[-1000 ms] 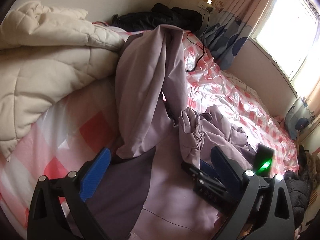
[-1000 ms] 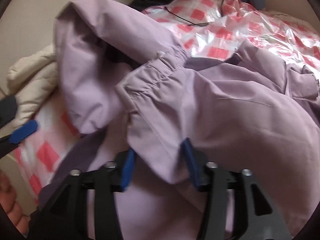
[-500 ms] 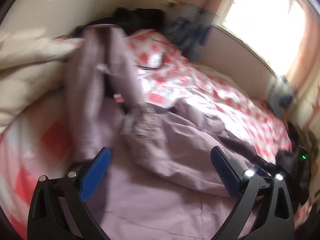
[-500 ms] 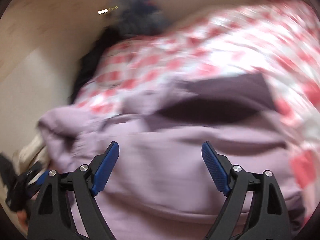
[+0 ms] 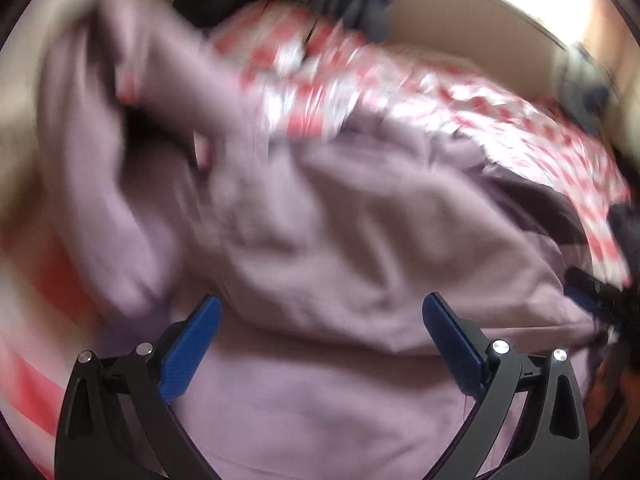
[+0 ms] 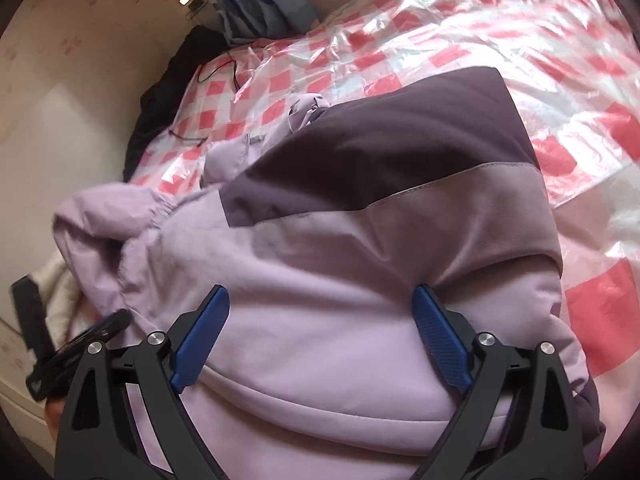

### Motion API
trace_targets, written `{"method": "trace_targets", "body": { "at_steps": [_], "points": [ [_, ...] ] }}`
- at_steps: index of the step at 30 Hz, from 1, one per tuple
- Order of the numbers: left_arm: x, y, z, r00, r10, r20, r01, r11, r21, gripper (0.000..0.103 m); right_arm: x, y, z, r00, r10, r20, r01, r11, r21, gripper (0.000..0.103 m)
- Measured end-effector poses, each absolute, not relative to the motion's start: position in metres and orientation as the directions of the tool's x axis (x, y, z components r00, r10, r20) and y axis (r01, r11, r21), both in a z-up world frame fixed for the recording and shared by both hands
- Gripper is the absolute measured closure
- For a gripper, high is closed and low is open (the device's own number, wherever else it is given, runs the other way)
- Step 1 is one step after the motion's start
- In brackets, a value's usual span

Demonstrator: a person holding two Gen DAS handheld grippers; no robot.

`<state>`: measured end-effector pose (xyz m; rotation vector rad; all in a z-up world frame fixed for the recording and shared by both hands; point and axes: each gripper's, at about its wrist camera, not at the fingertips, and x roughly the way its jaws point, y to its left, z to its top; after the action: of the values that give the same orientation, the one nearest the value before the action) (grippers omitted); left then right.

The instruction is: Fold large clothes

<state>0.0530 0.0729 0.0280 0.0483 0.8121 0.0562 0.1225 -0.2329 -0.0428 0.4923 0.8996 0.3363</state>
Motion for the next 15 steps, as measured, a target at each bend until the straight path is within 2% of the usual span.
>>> {"method": "trace_targets", "body": {
  "at_steps": [1, 2, 3, 4, 5, 6, 10, 15],
  "points": [
    [0.053, 0.068, 0.041, 0.710, 0.108, -0.696, 0.004, 0.988, 0.157, 0.006, 0.123, -0.236, -0.041, 0.582, 0.493, -0.646, -0.063, 0.820, 0.569, 0.011],
    [0.054, 0.058, 0.058, 0.750, 0.177, -0.637, 0.059, 0.942, 0.331, 0.006, 0.124, -0.238, -0.039, 0.582, 0.511, -0.632, -0.055, 0.800, 0.597, 0.010],
    [0.056, 0.051, 0.068, 0.776, 0.224, -0.590, 0.082, 0.891, 0.446, 0.006, 0.124, -0.240, -0.038, 0.582, 0.523, -0.623, -0.050, 0.787, 0.614, 0.010],
    [0.064, 0.045, 0.078, 0.803, 0.293, -0.519, 0.118, 0.776, 0.620, 0.006, 0.124, -0.241, -0.036, 0.584, 0.532, -0.613, -0.048, 0.777, 0.628, 0.010],
    [0.076, 0.042, 0.084, 0.803, 0.341, -0.490, 0.171, 0.655, 0.736, 0.006, 0.125, -0.241, -0.034, 0.583, 0.536, -0.610, -0.047, 0.772, 0.634, 0.009],
    [0.086, 0.044, 0.085, 0.787, 0.367, -0.497, 0.234, 0.568, 0.789, 0.006, 0.126, -0.243, -0.034, 0.582, 0.542, -0.606, -0.044, 0.765, 0.643, 0.009],
    [0.121, 0.062, 0.073, 0.732, 0.485, -0.478, 0.403, 0.257, 0.878, 0.006, 0.127, -0.249, -0.035, 0.582, 0.560, -0.590, -0.029, 0.739, 0.673, 0.009],
    [0.149, 0.072, 0.046, 0.634, 0.518, -0.575, 0.594, 0.150, 0.790, 0.006, 0.127, -0.249, -0.035, 0.582, 0.565, -0.585, -0.028, 0.733, 0.680, 0.009]
  ]
}}
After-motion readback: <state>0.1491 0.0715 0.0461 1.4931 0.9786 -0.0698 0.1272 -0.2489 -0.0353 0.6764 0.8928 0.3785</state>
